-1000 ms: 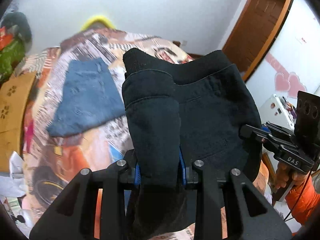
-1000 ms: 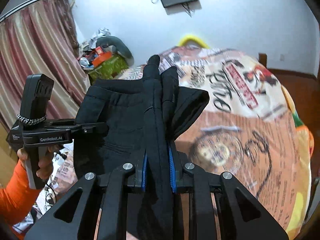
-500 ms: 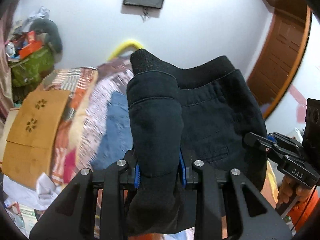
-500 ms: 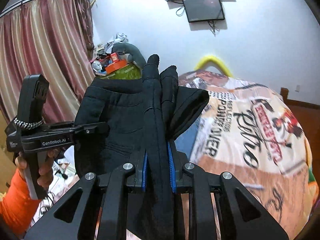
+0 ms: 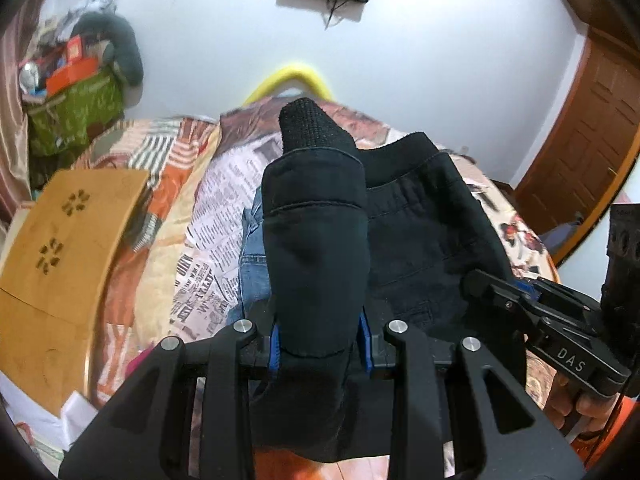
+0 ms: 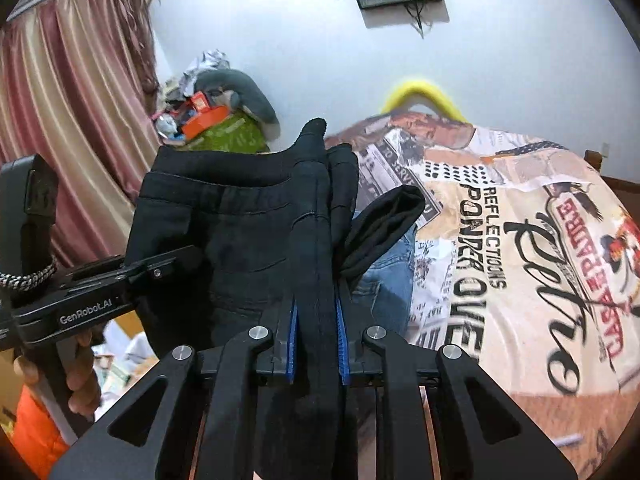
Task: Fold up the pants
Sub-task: 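Lift the folded trousers with both grippers and carry them onto the blue jeans, then lower the trousers onto the jeans and open both grippers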
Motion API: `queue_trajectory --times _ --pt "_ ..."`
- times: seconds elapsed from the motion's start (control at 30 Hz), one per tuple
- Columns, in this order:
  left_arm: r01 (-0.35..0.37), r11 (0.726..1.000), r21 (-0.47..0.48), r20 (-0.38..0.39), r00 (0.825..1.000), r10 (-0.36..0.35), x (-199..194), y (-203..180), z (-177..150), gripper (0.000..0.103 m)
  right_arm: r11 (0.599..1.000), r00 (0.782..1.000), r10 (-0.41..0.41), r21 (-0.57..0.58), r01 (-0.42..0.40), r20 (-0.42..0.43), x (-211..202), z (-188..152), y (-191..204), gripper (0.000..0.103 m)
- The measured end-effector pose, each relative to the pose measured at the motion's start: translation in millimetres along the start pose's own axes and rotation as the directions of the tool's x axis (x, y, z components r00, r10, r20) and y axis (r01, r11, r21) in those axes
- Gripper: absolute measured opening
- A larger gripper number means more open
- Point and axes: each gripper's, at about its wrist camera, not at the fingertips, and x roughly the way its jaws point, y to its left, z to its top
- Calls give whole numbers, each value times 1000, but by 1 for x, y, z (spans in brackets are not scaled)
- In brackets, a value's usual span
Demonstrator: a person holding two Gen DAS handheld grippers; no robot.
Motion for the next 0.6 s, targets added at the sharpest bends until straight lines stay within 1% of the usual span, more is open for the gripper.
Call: queue_trajectory --times 0.13,0.17,0.2,0.33,0.43,0.6 --pt "12 999 -49 -60 998 -15 48 22 -3 29 999 999 -34 -4 34 -21 32 3 -18 14" --pt "11 998 -63 -82 997 -16 63 27 -3 29 999 999 -48 -14 48 -11 38 3 -21 13" --pt "13 997 -81 -105 994 -21 76 33 -5 29 998 998 -61 -21 61 -31 47 2 -25 13" --pt "29 991 -128 -205 977 -55 120 42 -18 31 993 992 -106 -58 102 -74 61 -4 -33 13" --pt "7 994 -112 -233 972 -33 133 36 -27 37 992 986 -121 -47 117 -112 63 -11 -42 13" --pt "-38 996 -79 -246 969 17 133 21 -24 49 990 977 -135 7 138 -163 62 -20 -58 14"
